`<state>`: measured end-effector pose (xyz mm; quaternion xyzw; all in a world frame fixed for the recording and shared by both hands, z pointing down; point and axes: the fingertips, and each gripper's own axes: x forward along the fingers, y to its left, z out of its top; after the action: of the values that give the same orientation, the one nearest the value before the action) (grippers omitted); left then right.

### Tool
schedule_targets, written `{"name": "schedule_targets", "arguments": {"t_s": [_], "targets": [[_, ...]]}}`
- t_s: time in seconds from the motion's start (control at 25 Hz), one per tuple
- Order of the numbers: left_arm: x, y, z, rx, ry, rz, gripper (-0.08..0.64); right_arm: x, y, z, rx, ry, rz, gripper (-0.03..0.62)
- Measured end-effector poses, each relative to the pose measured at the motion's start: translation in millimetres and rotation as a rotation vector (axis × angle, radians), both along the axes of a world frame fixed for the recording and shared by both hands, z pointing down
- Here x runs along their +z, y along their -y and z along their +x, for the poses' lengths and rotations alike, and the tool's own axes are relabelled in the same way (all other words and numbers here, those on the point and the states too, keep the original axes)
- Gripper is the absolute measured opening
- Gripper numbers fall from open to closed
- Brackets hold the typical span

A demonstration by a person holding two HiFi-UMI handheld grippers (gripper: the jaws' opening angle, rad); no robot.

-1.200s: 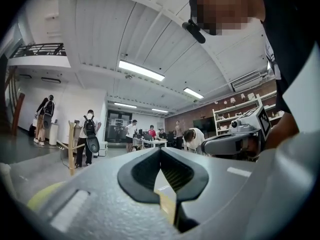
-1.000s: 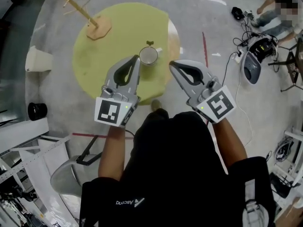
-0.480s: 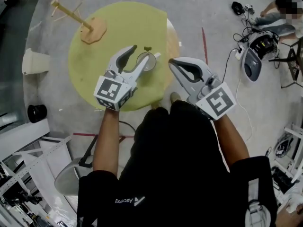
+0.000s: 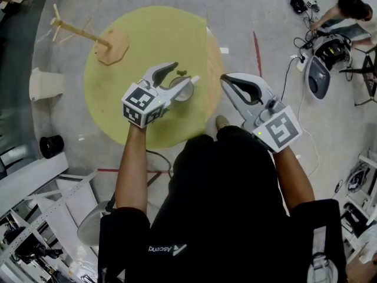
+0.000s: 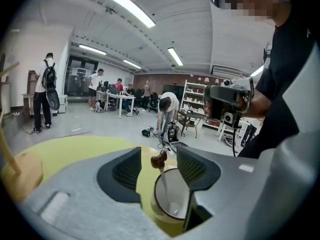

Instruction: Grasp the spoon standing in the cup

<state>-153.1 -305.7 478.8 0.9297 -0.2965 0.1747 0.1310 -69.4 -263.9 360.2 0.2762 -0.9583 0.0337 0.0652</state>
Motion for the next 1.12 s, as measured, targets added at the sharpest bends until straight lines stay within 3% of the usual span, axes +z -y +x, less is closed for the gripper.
{"name": "schedule_targets", "arguments": {"t_s": [0.12,0.4,0.8,1.12], "targets": [[14,2,3,0.022,0.020,-0.032,0.219,5,8,5,0.015,-0.004,-0.011,0.003],[18,6,6,0.028,0.039,-0.021,0.062,13,20,11,0.023,-0.018,-0.031,0.003],[-8,1,-1,-0.075,0.057,0.051,0.055,12,17,4,-0.035,-0.003,-0.026,0.003],[-73,-14,-5,-0.230,0.004,0.193,0.054,-12,5,-8,-0.111,0.042,0.014,0.003]]}}
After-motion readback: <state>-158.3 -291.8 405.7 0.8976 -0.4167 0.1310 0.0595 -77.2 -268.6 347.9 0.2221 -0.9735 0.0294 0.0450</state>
